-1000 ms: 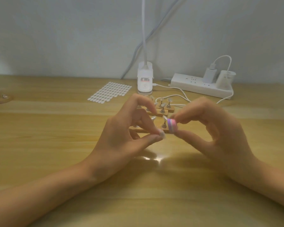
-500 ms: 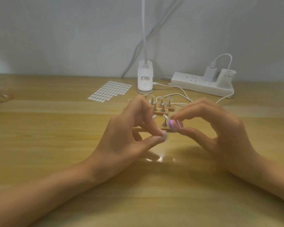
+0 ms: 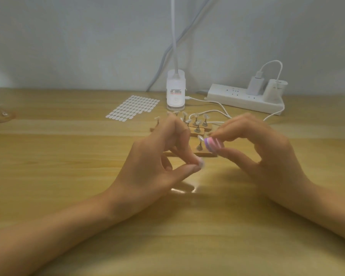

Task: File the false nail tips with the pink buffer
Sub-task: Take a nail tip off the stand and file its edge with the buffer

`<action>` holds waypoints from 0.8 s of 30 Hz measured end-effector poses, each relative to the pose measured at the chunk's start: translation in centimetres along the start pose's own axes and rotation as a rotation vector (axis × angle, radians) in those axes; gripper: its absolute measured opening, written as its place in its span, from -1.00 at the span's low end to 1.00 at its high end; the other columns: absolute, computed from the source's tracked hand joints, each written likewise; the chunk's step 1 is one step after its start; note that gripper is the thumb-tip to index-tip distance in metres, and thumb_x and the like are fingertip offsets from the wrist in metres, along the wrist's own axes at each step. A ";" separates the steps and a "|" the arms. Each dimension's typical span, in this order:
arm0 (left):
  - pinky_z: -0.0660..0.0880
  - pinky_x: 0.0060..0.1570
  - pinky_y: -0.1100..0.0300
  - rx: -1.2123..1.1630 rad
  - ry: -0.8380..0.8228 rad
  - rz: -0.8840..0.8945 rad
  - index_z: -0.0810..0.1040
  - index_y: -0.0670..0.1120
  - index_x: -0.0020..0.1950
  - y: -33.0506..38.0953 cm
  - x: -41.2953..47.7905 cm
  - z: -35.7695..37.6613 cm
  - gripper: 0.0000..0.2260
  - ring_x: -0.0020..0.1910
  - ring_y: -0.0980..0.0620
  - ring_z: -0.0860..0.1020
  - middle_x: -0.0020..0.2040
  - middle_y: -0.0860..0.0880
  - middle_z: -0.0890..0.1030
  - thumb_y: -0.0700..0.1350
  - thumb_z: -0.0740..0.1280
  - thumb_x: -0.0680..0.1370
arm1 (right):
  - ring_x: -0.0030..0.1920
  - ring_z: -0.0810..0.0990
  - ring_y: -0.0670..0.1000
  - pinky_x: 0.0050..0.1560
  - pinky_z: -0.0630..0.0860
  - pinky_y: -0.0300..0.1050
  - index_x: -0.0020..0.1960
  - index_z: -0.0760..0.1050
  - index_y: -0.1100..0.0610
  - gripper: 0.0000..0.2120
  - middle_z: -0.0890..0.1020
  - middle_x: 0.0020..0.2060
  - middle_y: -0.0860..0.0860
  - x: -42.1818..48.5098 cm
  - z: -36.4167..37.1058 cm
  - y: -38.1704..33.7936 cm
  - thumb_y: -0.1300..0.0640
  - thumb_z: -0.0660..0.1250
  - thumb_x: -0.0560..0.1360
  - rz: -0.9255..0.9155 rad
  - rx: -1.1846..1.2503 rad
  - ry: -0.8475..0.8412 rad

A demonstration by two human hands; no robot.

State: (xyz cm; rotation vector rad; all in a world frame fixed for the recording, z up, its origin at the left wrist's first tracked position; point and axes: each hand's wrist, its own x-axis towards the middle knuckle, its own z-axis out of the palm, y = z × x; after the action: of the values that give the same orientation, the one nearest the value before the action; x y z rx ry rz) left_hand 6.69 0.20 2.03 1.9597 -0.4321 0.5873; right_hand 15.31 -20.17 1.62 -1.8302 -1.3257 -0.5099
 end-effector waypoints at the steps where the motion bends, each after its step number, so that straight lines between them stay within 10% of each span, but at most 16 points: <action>1: 0.49 -0.45 0.13 0.012 0.001 0.009 0.34 0.05 -0.06 0.0 0.0 0.0 -0.65 -0.12 0.11 0.70 -0.20 0.08 0.66 -0.19 0.51 0.44 | 0.00 0.63 0.04 0.04 0.56 -0.10 0.10 0.60 0.11 -0.87 0.62 -0.05 0.07 0.0 0.1 -0.3 0.24 0.44 0.56 -0.047 0.025 0.000; 24: 0.50 -0.25 0.34 -0.037 -0.026 0.027 0.34 0.20 -0.12 -0.1 0.0 -0.1 -0.69 -0.15 0.10 0.68 -0.21 0.19 0.60 -0.04 0.49 0.44 | -0.01 0.62 0.04 0.05 0.56 -0.13 0.07 0.54 0.12 -0.89 0.59 -0.07 0.05 -0.1 0.5 -1.0 0.23 0.42 0.57 -0.057 0.076 -0.026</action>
State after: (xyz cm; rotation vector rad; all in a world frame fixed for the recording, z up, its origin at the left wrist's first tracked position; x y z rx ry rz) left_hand 6.76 0.33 1.98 1.9305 -0.4830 0.5671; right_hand 14.28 -19.71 1.62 -1.7468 -1.3996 -0.4612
